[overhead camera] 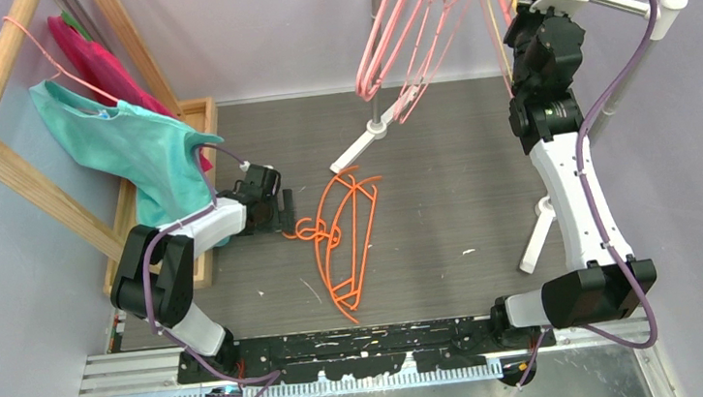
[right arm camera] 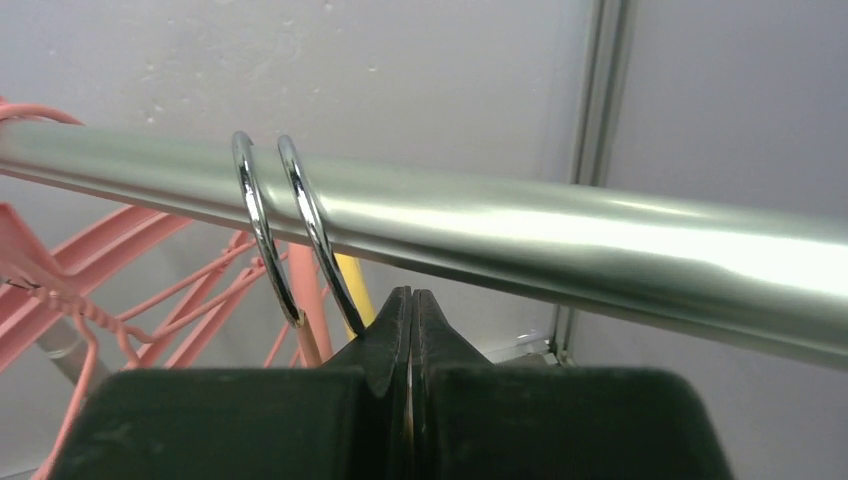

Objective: Organize the hangers

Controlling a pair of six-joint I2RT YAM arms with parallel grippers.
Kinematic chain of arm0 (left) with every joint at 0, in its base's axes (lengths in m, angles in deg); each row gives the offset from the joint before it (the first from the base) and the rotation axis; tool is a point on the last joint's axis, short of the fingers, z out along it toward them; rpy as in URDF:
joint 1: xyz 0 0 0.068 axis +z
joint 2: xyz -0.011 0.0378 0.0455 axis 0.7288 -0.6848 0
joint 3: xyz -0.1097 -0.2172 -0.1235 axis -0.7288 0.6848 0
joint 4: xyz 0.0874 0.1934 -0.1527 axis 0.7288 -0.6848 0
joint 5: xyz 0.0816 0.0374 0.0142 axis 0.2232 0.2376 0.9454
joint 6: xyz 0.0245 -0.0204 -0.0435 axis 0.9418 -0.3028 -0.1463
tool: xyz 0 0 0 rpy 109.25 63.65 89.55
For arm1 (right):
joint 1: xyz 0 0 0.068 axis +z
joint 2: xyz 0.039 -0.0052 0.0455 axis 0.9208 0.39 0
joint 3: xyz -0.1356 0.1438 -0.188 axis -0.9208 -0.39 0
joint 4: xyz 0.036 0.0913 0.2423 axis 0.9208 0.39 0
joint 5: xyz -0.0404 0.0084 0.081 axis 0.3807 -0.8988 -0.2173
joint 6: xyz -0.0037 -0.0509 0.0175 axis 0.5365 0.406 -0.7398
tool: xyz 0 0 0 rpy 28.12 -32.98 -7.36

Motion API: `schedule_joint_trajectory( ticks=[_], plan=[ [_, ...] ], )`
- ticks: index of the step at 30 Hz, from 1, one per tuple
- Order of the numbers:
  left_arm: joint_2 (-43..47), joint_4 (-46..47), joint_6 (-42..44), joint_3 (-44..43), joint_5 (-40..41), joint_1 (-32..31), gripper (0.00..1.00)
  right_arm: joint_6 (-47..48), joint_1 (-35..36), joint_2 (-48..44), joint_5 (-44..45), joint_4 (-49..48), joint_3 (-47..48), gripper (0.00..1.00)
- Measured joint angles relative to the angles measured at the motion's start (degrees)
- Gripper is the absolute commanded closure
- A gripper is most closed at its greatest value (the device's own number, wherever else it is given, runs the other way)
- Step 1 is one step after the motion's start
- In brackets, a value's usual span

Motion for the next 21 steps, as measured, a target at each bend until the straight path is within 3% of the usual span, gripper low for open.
schedule_joint_trajectory(
  ticks=[5, 12, 21],
  plan=[
    [0.0, 0.0, 0.0, 0.0, 0.0, 0.0, 0.02, -0.4, 3.9, 2.4, -1.0, 0.9, 2.5, 0.99],
    [0.1, 0.0, 0.0, 0.0, 0.2, 0.0, 0.02, 3.3, 16.4, 7.5, 2.9, -1.1, 6.6, 0.99],
    [0.1, 0.2, 0.0, 0.0, 0.2, 0.0, 0.02, 4.9, 20.2, 13.4, 7.4, -3.2, 11.4, 0.99]
  ],
)
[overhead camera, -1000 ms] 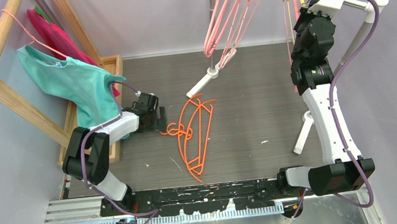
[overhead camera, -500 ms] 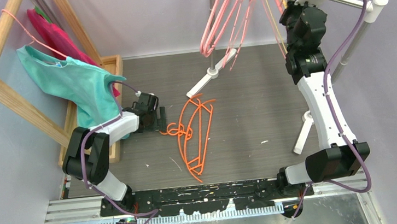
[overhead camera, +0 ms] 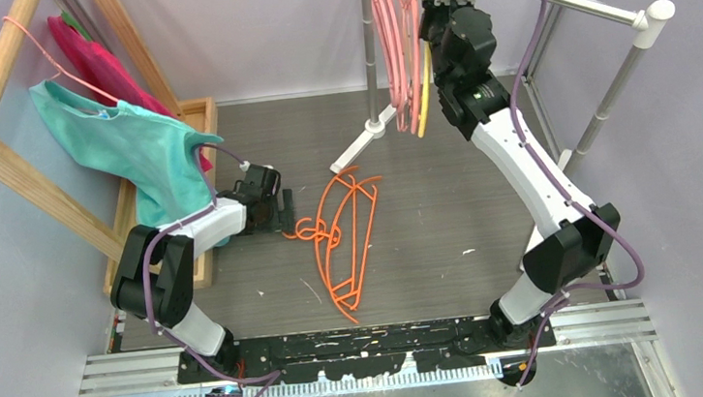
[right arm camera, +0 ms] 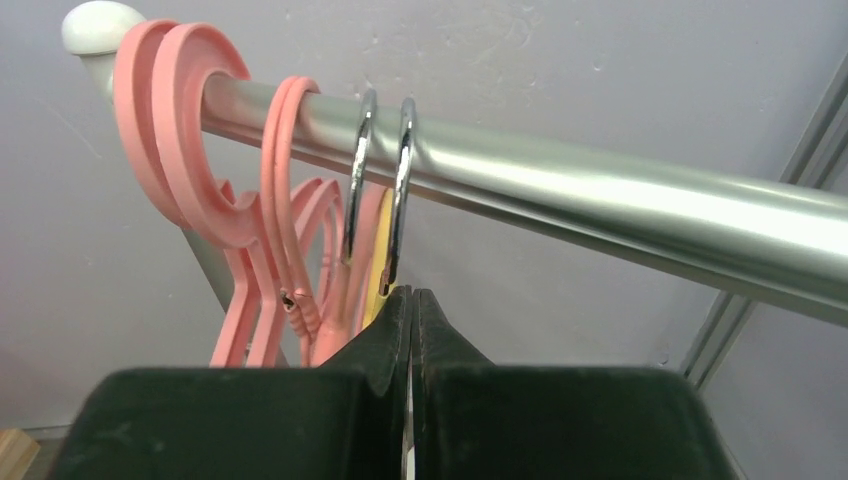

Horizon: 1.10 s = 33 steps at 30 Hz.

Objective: Organize the hangers

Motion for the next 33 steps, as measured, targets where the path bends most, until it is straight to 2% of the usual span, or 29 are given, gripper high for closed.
schedule_joint_trajectory(
  ticks=[10, 15, 18, 21, 25, 33],
  plan=[
    [0.0, 0.4, 0.0, 0.0, 0.0, 0.0, 0.02, 0.9, 2.3, 6.1, 3.2, -1.3, 5.6, 0.98],
    [0.0, 0.4, 0.0, 0.0, 0.0, 0.0, 0.02, 1.0, 2.5, 4.7, 4.0, -3.9, 2.8, 0.85],
    [0.0, 0.4, 0.0, 0.0, 0.0, 0.0, 0.02, 0.8, 2.4, 2.1, 4.7, -4.3, 0.0, 0.58],
    [0.0, 0.4, 0.0, 0.0, 0.0, 0.0, 0.02, 0.2, 2.7, -2.3, 4.7, -2.9, -4.1, 0.45],
    [0.0, 0.4, 0.0, 0.0, 0.0, 0.0, 0.02, -0.4, 3.5, -8.3, 4.6, -1.3, -9.9, 0.36],
    [0.0, 0.4, 0.0, 0.0, 0.0, 0.0, 0.02, -0.9, 3.8, -19.1, 7.6, -0.3, -18.7, 0.31]
  ],
)
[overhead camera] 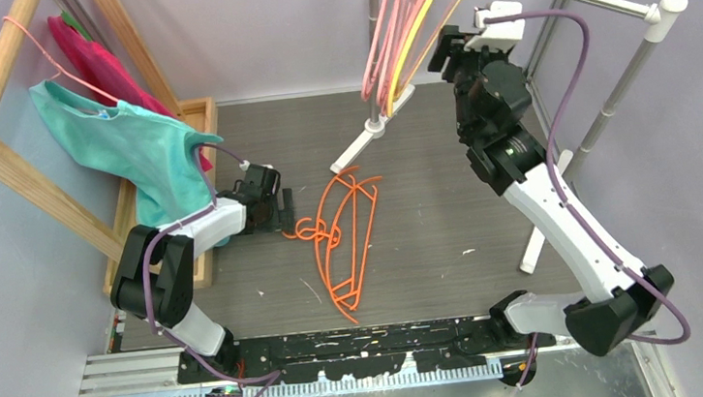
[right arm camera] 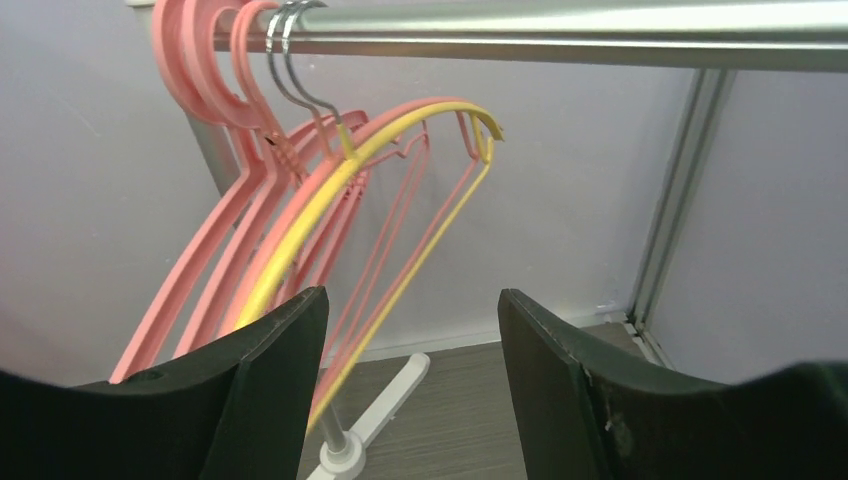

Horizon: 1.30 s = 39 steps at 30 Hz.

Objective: Organize the hangers

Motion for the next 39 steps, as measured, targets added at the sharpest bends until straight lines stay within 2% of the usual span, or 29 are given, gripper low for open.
schedule_joint_trajectory(
  ticks=[3, 9, 16, 20, 24, 33, 39],
  plan=[
    [0.0, 0.0, 0.0, 0.0, 0.0, 0.0, 0.02, -0.4, 0.0, -4.2, 0.9, 0.6, -3.3, 0.31],
    [0.0, 0.0, 0.0, 0.0, -0.5, 0.0, 0.02, -4.2, 0.8, -13.1, -2.1, 8.6, -7.0, 0.32],
    [0.0, 0.0, 0.0, 0.0, -0.8, 0.0, 0.02, -11.2, 10.6, -18.9, -5.5, 14.9, -17.0, 0.32],
    [0.1, -0.2, 0.0, 0.0, -0.6, 0.0, 0.02, -15.7, 18.7, -14.6, -6.0, 17.3, -25.1, 0.32],
    [0.6, -1.8, -0.3, -1.1, 0.7, 0.0, 0.02, -20.2, 26.0, -3.8, -8.3, 17.9, -30.2, 0.32],
    [6.1, -3.7, -1.5, -2.6, 1.9, 0.0, 0.02, -30.2, 29.8, 10.9, -16.6, 12.1, -31.6, 0.33],
    [7.5, -6.6, -1.7, -4.7, 2.7, 0.0, 0.02, -33.2, 35.5, 18.3, -18.9, 9.5, -30.3, 0.34]
  ],
)
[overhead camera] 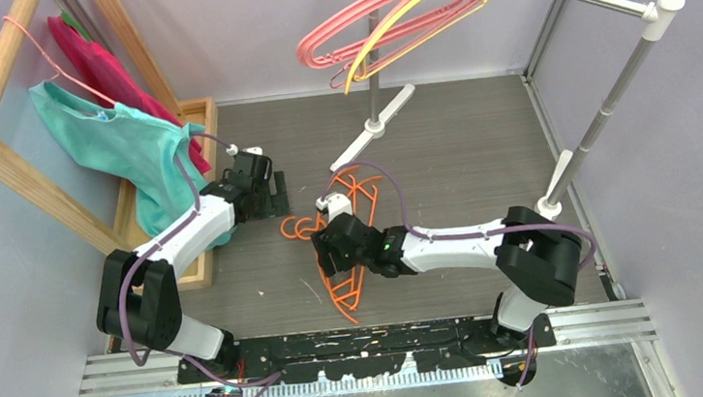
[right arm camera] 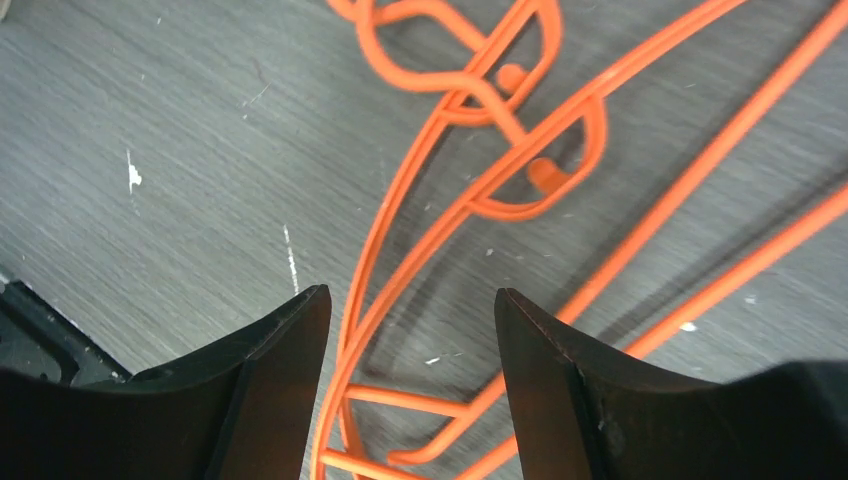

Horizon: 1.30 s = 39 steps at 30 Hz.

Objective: Organize the hangers

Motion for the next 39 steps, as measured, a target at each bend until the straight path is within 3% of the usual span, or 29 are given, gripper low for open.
schedule_joint_trajectory(
  ticks=[8, 13, 19, 23, 27, 39],
  plan=[
    [2.8, -2.8, 0.1, -2.6, 0.5, 0.0, 0.02, -3.1, 1.1, 5.0, -1.2, -1.9, 0.3, 0.45],
    [6.1, -3.7, 0.1, -2.7, 0.5, 0.0, 0.02, -4.1, 0.9, 9.7, -1.8, -3.1, 1.7, 0.63],
    [8.6, -3.8, 0.1, -2.7, 0.5, 0.0, 0.02, -5.2, 0.9, 11.6, -3.0, -4.1, 2.5, 0.97],
    [8.6, -4.0, 0.1, -2.7, 0.5, 0.0, 0.02, -5.6, 0.9, 10.4, -1.2, -3.8, 1.8, 0.99],
    [8.6, -4.0, 0.1, -2.7, 0.6, 0.0, 0.02, -5.7, 1.0, 2.1, 3.6, -0.7, -2.3, 0.99],
    [8.1, -3.9, 0.2, -2.6, 0.5, 0.0, 0.02, -5.9, -0.2, -36.3, 21.8, 11.4, -7.4, 0.99]
  ],
)
